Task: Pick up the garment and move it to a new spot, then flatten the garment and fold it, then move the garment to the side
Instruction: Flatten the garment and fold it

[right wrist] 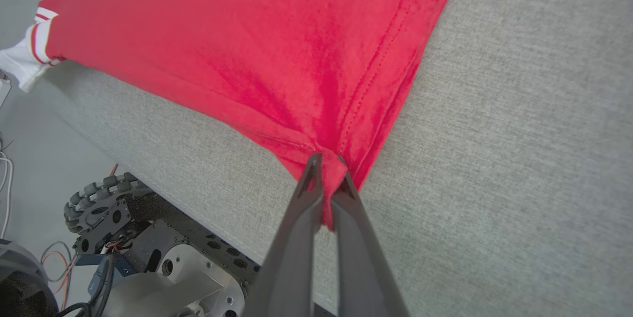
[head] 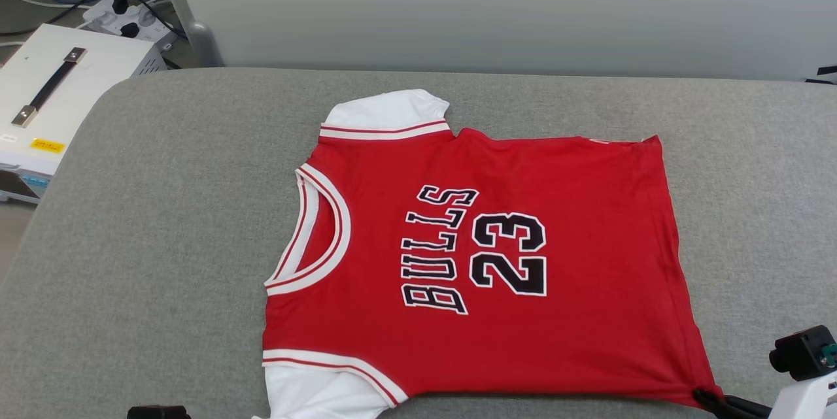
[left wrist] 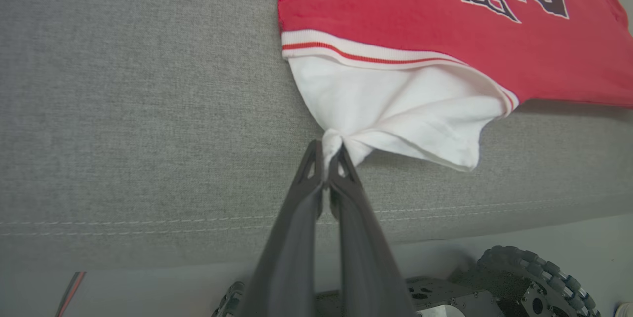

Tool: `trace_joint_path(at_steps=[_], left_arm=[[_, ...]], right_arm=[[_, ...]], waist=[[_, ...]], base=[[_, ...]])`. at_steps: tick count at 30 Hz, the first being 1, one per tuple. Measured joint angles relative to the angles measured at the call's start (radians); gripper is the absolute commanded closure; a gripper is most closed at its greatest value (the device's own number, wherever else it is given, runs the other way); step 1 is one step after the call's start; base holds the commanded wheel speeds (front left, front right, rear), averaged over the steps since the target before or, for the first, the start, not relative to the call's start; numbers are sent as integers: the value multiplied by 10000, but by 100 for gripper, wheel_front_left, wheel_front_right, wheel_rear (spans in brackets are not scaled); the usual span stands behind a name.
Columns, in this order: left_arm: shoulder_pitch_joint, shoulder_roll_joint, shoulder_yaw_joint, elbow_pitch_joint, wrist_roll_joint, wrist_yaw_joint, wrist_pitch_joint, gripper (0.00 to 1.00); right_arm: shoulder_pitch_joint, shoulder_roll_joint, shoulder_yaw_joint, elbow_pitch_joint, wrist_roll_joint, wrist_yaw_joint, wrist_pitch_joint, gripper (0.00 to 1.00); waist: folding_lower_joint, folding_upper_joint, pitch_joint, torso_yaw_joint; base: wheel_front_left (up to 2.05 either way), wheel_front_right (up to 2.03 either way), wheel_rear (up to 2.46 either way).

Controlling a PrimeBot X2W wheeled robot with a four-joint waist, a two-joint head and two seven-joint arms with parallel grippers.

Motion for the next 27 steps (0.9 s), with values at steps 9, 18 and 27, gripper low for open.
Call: trace_joint_path(at_steps=[9,18,27], left_arm=[[-627,449,44,-397,688,104,52,100],[-2825,631,-44,-13,1434,-725,399,100],[-5332,-84,-240,2021,1973,-1768,412,100]], right_arm=[[488,579,-1444,-399,-460,0,123,100],[406,1252,-3012,-679,-780,0,514,100],[-431,2054,-3522,-466,-1335,-2,934,100]], waist=[[0,0,-119,31],[0,0,150,-91],[1,0,836,-274]], base=[[0,0,0],[0,0,0],[0,0,0]])
